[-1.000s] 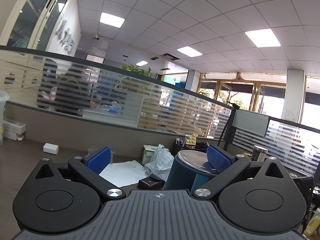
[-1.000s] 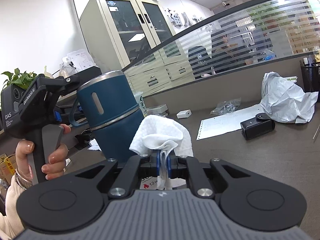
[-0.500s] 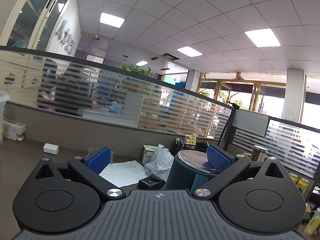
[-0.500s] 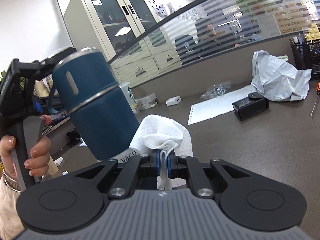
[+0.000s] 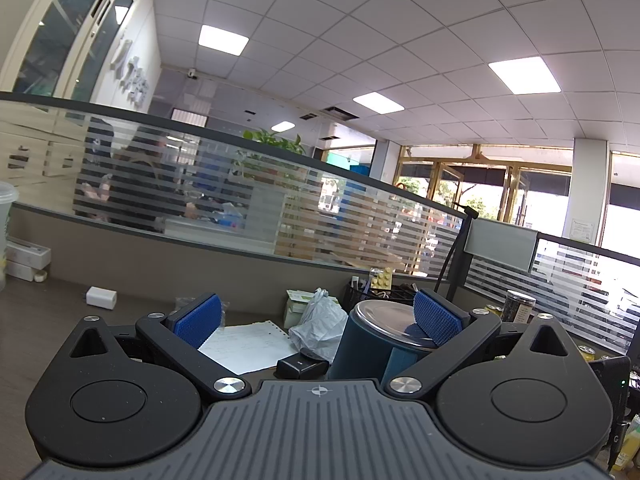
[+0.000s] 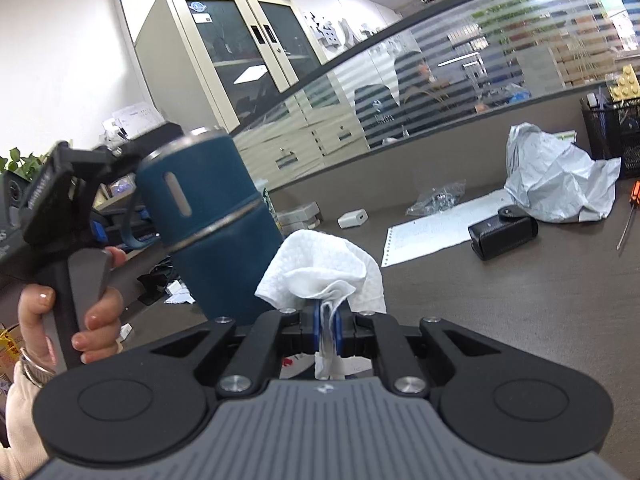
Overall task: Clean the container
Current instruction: 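Keep wiping the thermos body with the tissue in the right gripper, then rub the tissue in the right gripper along the thermos label area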
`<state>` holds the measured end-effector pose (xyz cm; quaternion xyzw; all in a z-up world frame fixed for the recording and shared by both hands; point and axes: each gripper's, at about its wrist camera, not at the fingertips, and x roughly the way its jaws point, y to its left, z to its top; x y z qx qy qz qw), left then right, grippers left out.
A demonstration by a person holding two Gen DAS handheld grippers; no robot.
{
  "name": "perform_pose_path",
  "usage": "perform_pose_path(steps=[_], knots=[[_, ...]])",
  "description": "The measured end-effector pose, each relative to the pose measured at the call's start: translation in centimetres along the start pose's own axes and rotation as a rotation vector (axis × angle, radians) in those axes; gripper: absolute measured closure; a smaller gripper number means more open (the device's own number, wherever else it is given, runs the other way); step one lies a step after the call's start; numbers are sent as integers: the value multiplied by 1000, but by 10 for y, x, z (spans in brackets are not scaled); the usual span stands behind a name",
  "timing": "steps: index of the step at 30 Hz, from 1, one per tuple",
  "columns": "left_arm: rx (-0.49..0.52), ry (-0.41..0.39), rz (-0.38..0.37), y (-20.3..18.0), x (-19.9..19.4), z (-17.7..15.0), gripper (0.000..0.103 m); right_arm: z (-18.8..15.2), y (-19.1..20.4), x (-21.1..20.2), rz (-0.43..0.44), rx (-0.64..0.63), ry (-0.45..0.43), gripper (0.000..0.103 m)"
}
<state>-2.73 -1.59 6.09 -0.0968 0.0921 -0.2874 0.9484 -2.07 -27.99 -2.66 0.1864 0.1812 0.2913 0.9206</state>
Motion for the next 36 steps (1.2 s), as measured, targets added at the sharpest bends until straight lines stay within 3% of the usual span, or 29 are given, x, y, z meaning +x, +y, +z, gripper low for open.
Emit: perform_pose_path(steps=[11, 36], knots=[[-2, -1, 3, -4, 0, 0, 0, -8, -6, 7, -11, 30, 31, 91], [-1, -3, 5, -8, 0, -2, 0, -31, -7, 21, -88, -47, 125, 91]])
